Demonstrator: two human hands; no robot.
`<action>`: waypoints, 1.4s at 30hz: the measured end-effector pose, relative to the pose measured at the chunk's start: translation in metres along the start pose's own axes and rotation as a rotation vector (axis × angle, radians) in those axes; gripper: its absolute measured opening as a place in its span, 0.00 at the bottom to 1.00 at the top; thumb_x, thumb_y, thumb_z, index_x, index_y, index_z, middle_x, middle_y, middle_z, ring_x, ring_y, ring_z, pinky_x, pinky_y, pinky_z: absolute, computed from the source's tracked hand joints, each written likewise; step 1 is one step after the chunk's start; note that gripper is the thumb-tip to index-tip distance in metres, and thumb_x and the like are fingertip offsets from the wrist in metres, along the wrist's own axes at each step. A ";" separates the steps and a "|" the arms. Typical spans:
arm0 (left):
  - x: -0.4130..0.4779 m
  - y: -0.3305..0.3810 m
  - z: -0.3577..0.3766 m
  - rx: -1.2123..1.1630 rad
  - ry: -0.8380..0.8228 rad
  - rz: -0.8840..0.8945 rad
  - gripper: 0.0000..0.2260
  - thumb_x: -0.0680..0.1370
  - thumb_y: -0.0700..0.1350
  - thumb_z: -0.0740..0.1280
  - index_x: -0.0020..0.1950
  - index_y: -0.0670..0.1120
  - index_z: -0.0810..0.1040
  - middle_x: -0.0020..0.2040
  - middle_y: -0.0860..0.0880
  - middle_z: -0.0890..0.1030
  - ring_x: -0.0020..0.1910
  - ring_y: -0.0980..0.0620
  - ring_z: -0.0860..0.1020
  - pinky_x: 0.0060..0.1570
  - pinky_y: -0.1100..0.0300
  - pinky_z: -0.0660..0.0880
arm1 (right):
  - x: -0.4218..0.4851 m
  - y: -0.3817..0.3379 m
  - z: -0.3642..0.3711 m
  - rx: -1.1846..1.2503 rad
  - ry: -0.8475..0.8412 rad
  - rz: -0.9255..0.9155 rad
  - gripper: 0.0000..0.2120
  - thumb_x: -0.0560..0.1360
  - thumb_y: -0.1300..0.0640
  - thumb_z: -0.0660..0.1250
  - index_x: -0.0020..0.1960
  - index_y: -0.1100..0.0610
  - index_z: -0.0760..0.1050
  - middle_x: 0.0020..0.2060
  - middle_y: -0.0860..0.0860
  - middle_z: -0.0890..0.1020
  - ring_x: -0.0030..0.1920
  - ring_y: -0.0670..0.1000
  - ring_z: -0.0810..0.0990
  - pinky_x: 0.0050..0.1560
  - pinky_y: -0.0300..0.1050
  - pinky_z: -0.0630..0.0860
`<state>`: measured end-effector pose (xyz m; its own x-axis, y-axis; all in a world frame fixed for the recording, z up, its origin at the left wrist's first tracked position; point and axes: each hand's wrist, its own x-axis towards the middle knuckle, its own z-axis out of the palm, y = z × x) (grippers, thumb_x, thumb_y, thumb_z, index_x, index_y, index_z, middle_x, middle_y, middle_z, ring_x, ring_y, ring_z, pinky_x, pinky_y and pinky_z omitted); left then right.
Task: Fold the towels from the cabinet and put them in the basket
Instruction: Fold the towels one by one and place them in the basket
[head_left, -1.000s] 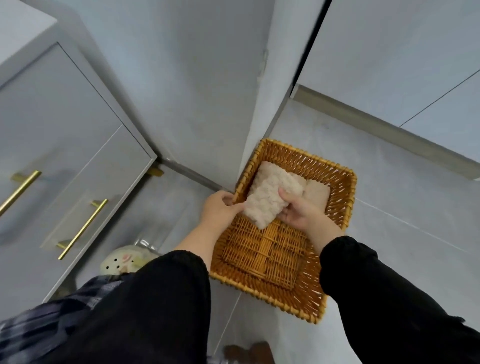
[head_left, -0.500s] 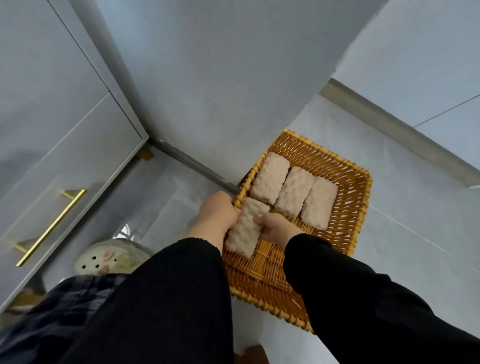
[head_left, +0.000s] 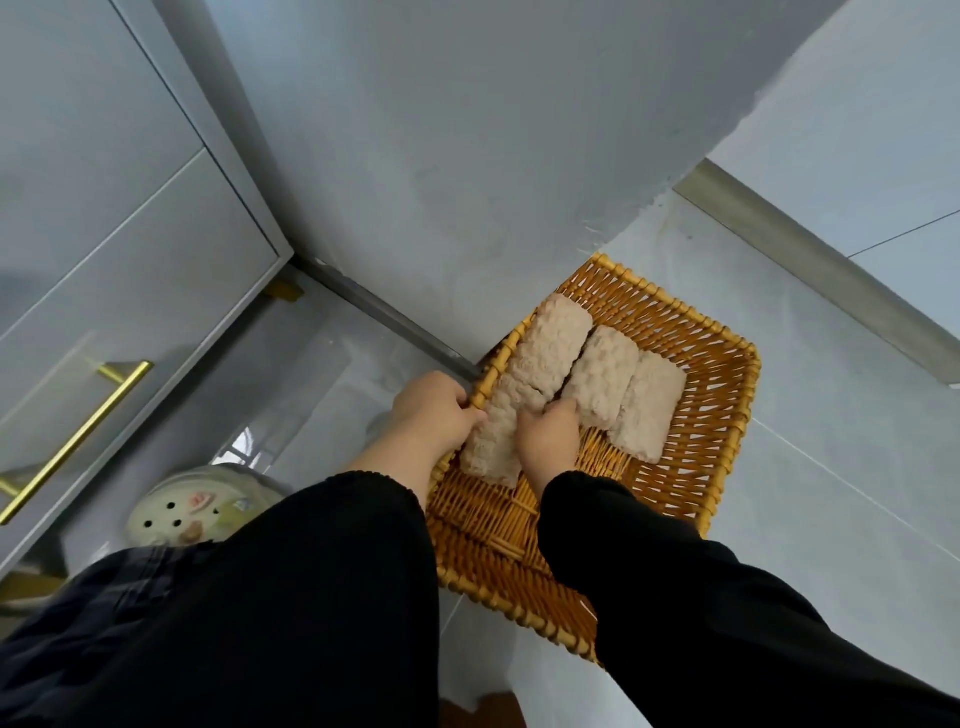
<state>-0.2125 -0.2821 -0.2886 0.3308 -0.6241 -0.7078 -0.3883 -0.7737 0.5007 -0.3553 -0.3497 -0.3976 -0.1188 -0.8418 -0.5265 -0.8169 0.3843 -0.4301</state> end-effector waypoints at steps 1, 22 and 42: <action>-0.001 0.000 0.000 0.005 0.005 0.003 0.15 0.76 0.51 0.68 0.57 0.42 0.81 0.55 0.45 0.82 0.55 0.46 0.79 0.53 0.55 0.73 | -0.006 0.003 -0.003 -0.100 0.063 -0.119 0.13 0.75 0.54 0.65 0.56 0.59 0.69 0.52 0.55 0.75 0.52 0.57 0.76 0.52 0.51 0.76; 0.005 -0.001 0.002 0.128 0.023 0.065 0.09 0.78 0.49 0.66 0.40 0.46 0.78 0.36 0.49 0.77 0.38 0.51 0.76 0.35 0.61 0.68 | -0.024 0.026 0.025 -0.939 -0.145 -0.706 0.33 0.76 0.38 0.34 0.72 0.56 0.27 0.73 0.54 0.33 0.72 0.53 0.29 0.69 0.57 0.31; -0.055 0.017 -0.038 0.082 0.077 0.136 0.12 0.79 0.42 0.62 0.62 0.45 0.76 0.61 0.42 0.77 0.65 0.45 0.73 0.58 0.58 0.69 | -0.085 -0.040 -0.060 -0.494 0.007 -0.863 0.31 0.77 0.44 0.47 0.74 0.60 0.62 0.74 0.58 0.63 0.74 0.58 0.60 0.73 0.55 0.59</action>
<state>-0.2047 -0.2652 -0.2228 0.3342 -0.7313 -0.5945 -0.5020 -0.6720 0.5444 -0.3469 -0.3162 -0.2917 0.6252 -0.7614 -0.1717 -0.7680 -0.5610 -0.3088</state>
